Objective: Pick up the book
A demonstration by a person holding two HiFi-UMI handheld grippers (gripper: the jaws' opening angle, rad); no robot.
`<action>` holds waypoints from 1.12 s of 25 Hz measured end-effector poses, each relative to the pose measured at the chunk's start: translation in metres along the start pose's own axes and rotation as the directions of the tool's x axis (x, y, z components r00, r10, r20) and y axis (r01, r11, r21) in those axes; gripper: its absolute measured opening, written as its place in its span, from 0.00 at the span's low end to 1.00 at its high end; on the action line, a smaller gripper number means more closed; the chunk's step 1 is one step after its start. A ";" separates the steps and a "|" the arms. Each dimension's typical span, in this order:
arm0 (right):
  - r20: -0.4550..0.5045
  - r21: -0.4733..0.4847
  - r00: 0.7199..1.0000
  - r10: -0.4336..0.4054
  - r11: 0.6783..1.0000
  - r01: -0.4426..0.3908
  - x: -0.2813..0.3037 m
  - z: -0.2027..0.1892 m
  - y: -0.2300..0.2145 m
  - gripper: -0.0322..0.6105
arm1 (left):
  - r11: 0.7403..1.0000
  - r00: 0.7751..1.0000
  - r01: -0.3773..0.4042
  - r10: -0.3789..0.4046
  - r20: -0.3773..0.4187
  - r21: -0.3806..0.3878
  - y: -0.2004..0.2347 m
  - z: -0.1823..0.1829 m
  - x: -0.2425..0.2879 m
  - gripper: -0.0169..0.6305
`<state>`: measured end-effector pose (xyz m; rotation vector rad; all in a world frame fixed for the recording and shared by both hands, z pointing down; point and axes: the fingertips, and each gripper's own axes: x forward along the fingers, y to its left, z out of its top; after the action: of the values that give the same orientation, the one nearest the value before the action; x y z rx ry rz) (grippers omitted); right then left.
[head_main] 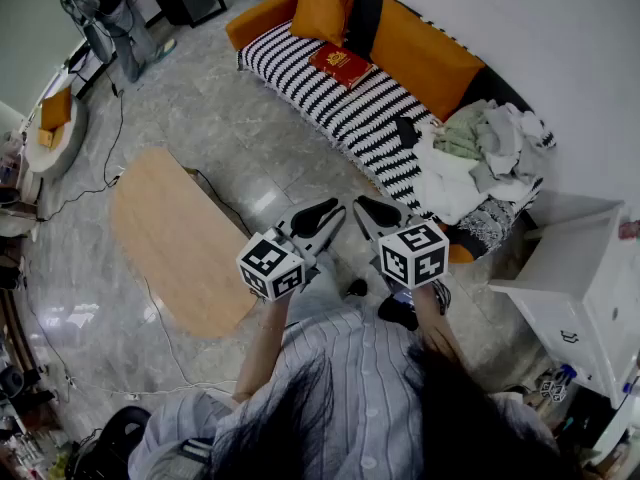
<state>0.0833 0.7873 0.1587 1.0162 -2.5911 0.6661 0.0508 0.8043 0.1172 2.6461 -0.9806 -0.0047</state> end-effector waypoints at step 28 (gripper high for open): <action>0.026 0.052 0.999 -0.041 0.998 0.040 0.080 0.046 -0.035 0.12 | 0.999 0.999 0.010 -0.011 -0.031 -0.033 0.098 0.024 0.023 0.13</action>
<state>0.0465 0.6960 0.1632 1.0976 -2.5820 0.7169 0.0039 0.7126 0.1256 2.6131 -0.9486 0.0172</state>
